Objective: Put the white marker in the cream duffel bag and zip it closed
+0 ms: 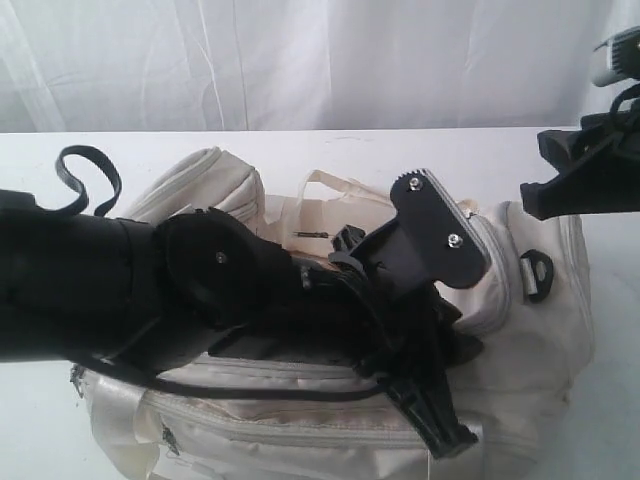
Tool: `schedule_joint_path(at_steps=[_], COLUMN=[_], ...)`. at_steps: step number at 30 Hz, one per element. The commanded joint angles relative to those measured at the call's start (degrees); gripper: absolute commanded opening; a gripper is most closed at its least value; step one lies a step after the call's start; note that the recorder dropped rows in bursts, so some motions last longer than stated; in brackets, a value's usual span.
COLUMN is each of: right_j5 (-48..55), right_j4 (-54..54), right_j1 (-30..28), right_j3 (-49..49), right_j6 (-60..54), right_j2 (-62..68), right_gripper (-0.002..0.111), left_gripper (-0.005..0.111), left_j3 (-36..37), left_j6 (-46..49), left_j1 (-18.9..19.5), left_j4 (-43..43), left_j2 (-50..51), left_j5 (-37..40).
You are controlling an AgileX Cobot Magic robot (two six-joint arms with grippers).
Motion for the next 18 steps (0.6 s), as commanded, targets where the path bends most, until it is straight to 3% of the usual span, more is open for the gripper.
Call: schedule_joint_path(at_steps=[1, 9, 18], right_j5=[-0.2, 0.2, -3.3], right_j4=[0.3, 4.7, 8.0], right_j1=[-0.6, -0.6, -0.6], right_j3=[2.2, 7.2, 13.6], right_j6=[0.9, 1.3, 1.9], right_j2=[-4.1, -8.6, -12.1], right_gripper=[0.038, 0.038, 0.038], left_gripper=[0.036, 0.036, 0.036], left_j3=[0.4, 0.4, -4.3], left_j6=[0.0, 0.0, 0.0], left_j1=[2.8, 6.0, 6.0], left_j4=[-1.7, 1.8, 3.9], left_j2=[-0.2, -0.2, 1.5], left_j5=[-2.5, -9.6, -13.0])
